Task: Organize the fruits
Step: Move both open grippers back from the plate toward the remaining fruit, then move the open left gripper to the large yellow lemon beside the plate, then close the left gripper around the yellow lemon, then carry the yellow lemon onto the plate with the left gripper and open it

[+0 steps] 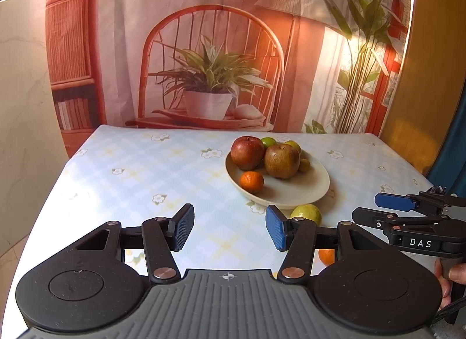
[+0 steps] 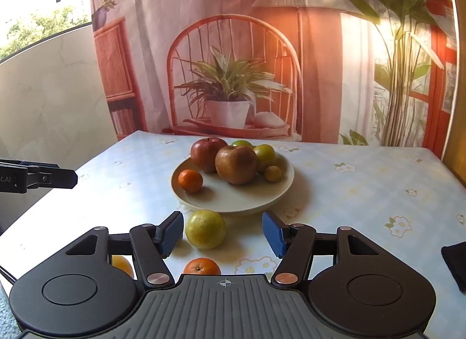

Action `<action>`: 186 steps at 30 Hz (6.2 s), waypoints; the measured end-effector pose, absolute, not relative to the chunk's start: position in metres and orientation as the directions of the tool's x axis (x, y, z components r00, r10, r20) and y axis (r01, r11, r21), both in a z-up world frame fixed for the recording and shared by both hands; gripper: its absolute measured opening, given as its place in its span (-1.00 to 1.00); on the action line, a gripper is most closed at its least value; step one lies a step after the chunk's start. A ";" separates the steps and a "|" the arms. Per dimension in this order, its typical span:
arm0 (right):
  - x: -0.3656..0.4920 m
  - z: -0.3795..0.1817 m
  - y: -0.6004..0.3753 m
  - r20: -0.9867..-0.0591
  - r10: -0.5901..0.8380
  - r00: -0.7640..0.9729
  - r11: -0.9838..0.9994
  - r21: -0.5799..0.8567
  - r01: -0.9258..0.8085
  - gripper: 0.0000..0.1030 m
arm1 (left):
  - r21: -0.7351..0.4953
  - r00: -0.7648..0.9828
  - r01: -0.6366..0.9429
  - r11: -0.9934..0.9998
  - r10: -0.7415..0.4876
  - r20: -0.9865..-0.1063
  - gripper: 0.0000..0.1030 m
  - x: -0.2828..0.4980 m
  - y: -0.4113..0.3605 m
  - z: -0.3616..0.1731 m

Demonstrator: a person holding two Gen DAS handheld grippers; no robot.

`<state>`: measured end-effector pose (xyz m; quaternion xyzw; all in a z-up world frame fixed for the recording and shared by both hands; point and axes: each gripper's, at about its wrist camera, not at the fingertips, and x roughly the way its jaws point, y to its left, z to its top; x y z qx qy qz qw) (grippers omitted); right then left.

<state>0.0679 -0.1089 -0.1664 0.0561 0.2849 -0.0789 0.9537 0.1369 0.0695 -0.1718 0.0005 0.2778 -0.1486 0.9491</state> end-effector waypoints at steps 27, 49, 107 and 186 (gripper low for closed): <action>0.092 -0.180 -0.005 -0.757 0.078 0.648 0.939 -0.163 -0.303 0.09 | -0.269 0.702 0.203 0.942 -0.331 -0.630 0.10 0.127 0.097 -0.213; 0.118 -0.194 -0.005 -0.814 0.132 0.565 0.918 -0.114 -0.379 -0.11 | -0.307 0.635 0.267 0.914 -0.406 -0.657 0.10 0.156 0.071 -0.230; 0.127 -0.198 -0.055 -0.782 0.160 0.602 0.984 0.077 -0.161 -0.07 | -0.564 0.504 0.265 0.782 -0.611 -0.611 -0.08 0.206 0.057 -0.252; 0.195 -0.205 -0.219 -0.689 0.115 0.715 0.993 0.098 -0.065 -0.10 | -0.346 0.473 0.462 0.816 -0.557 -0.683 -0.08 0.348 -0.090 -0.210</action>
